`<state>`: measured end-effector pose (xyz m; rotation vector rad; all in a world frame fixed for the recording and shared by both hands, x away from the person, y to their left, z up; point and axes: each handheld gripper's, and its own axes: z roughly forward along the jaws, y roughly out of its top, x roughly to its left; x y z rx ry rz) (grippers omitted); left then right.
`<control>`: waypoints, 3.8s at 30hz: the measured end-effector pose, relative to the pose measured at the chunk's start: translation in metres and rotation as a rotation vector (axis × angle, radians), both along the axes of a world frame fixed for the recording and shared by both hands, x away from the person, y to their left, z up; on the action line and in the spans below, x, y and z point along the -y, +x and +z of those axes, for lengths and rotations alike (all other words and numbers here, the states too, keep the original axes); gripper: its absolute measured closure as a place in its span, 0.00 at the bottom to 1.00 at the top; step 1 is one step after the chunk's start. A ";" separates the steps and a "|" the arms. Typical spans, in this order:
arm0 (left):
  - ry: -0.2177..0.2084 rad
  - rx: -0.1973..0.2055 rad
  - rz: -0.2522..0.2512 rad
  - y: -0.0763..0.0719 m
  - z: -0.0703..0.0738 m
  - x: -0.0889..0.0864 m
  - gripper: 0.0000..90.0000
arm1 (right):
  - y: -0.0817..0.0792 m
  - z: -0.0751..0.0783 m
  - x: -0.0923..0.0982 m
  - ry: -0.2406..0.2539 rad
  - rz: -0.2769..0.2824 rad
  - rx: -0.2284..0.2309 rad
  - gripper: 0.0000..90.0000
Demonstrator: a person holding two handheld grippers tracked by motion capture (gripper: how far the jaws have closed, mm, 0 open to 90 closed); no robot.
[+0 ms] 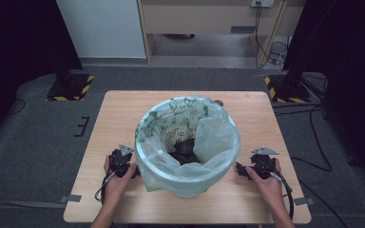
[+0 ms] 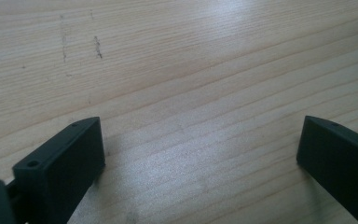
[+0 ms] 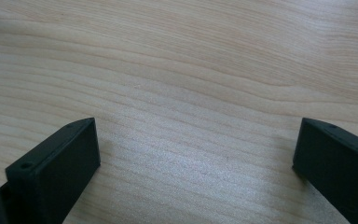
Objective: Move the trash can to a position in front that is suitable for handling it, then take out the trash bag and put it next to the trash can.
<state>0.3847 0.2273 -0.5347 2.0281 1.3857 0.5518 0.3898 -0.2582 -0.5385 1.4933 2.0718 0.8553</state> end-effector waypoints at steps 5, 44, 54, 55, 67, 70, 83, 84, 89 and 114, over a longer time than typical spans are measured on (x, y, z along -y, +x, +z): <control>-0.012 0.006 0.020 0.001 0.003 0.001 0.04 | -0.001 0.000 0.000 -0.001 0.001 0.005 0.02; -0.116 0.108 -0.123 -0.025 0.051 0.039 0.09 | -0.032 0.049 -0.040 0.140 0.257 0.059 0.10; -0.110 0.109 -0.087 -0.021 0.048 0.046 0.10 | -0.030 0.046 -0.049 0.138 0.240 0.060 0.10; -0.112 0.109 -0.083 -0.019 0.048 0.046 0.10 | -0.028 0.046 -0.049 0.133 0.239 0.066 0.10; -0.151 0.083 -0.033 0.017 0.047 0.052 0.13 | 0.005 0.046 -0.052 0.097 0.164 0.068 0.11; -0.150 0.079 -0.056 0.021 0.046 0.050 0.10 | 0.012 0.047 -0.051 0.092 0.154 0.073 0.11; -0.135 0.140 -0.085 0.014 0.074 0.024 0.07 | -0.004 0.074 -0.007 0.091 0.160 0.123 0.09; -0.146 0.139 -0.087 0.014 0.077 0.023 0.07 | -0.006 0.078 -0.005 0.091 0.167 0.128 0.09; -0.151 0.154 -0.093 0.013 0.088 0.017 0.07 | -0.014 0.097 0.001 0.091 0.193 0.157 0.09; -0.144 0.281 -0.126 -0.011 0.159 0.000 0.09 | -0.044 0.172 -0.007 0.091 0.364 0.183 0.34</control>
